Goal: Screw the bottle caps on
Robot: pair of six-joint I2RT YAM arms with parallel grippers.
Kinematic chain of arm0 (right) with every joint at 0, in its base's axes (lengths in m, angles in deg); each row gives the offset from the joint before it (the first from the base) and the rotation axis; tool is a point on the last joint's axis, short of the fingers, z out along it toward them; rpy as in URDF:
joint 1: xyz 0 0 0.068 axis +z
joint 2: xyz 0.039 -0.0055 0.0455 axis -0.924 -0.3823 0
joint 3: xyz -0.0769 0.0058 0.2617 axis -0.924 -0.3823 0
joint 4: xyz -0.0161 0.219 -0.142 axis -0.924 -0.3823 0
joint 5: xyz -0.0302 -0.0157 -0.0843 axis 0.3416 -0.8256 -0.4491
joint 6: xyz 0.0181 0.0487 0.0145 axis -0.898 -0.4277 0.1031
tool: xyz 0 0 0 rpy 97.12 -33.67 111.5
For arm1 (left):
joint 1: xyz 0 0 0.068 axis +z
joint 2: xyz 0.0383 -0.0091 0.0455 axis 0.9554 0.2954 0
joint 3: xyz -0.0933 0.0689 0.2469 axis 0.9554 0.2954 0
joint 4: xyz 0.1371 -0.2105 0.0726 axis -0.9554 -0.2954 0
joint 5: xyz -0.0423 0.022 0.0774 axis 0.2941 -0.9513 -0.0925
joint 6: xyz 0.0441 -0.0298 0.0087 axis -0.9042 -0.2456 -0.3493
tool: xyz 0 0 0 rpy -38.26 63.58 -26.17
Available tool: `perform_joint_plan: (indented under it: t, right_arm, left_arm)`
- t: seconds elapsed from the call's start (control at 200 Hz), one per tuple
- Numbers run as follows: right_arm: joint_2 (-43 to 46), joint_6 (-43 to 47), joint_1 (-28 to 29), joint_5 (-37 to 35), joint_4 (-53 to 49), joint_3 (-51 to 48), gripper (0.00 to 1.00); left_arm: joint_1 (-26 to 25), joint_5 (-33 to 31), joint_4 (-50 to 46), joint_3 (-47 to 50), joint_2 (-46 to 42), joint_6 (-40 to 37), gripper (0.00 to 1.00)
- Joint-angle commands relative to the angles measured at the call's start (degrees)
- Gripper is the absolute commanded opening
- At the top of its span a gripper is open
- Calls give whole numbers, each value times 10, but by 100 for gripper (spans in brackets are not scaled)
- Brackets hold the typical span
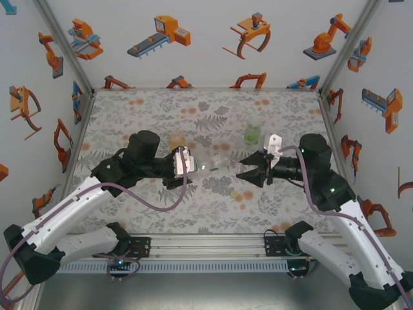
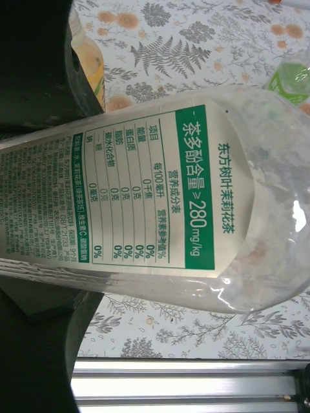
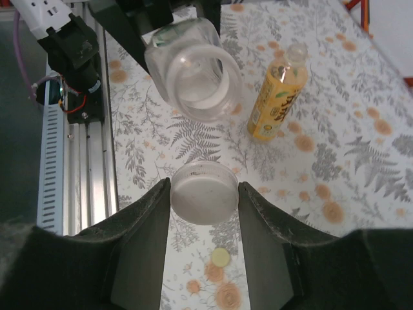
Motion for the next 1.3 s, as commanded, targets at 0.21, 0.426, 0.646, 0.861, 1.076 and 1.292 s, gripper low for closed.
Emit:
perform_joint_plan:
  t: [0.21,0.426,0.646,0.861,1.076,1.292]
  right_arm:
    - [-7,87,-1,84,-2,43,27]
    - [-15,116,-1,109,-6,37,27]
    - [-26,121,4,120,-3,34,27]
    - [-35,122,10,132,-5,30,27]
    - [-38,122,14,135,-10,23,27]
    - [-40,129,17,126,-23,20,27]
  left_arm:
    - [-19,29,-55,-19,15,-42,7]
    - [-30,28,-59,-23,25,-43,1]
    - [-36,28,-59,-22,31,-45,0]
    - [-41,31,-59,-26,36,-45,0]
    - [-42,31,-59,-30,41,-44,0]
    - [-46,31,-59,-34,47,-45,0]
